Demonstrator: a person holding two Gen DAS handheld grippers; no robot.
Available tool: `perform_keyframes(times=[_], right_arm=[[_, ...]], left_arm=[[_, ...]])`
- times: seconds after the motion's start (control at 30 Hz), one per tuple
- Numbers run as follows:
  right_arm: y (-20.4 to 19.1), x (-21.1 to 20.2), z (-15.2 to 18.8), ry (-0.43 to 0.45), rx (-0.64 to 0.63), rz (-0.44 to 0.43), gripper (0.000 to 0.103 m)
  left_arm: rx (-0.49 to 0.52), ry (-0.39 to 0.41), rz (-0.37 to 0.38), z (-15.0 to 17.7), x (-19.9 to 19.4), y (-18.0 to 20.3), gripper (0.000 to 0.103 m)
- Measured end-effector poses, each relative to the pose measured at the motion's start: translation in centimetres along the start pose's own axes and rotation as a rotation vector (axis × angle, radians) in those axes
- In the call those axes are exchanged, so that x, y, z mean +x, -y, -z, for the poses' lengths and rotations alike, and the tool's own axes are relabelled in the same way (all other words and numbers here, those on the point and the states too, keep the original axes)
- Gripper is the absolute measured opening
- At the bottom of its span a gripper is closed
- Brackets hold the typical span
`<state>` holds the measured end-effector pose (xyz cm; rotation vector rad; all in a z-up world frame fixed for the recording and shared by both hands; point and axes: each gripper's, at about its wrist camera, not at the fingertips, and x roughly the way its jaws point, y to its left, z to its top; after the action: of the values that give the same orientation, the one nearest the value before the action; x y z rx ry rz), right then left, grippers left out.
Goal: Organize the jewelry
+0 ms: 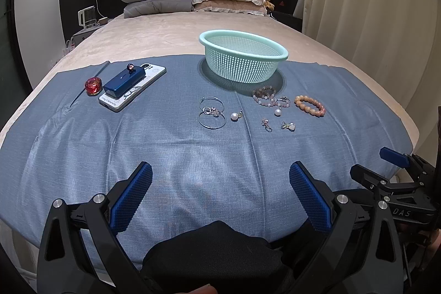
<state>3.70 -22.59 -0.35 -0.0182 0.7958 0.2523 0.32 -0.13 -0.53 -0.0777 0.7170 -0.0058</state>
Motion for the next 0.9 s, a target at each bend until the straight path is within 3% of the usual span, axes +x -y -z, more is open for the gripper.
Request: perform_keyframes(times=[0.9], right_arm=[[-0.14,0.08,-0.27,-0.027,0.004,-0.001,0.095]], left_arm=[[0.011,-0.049,-0.004,-0.40,0.63,0.07,0.097]])
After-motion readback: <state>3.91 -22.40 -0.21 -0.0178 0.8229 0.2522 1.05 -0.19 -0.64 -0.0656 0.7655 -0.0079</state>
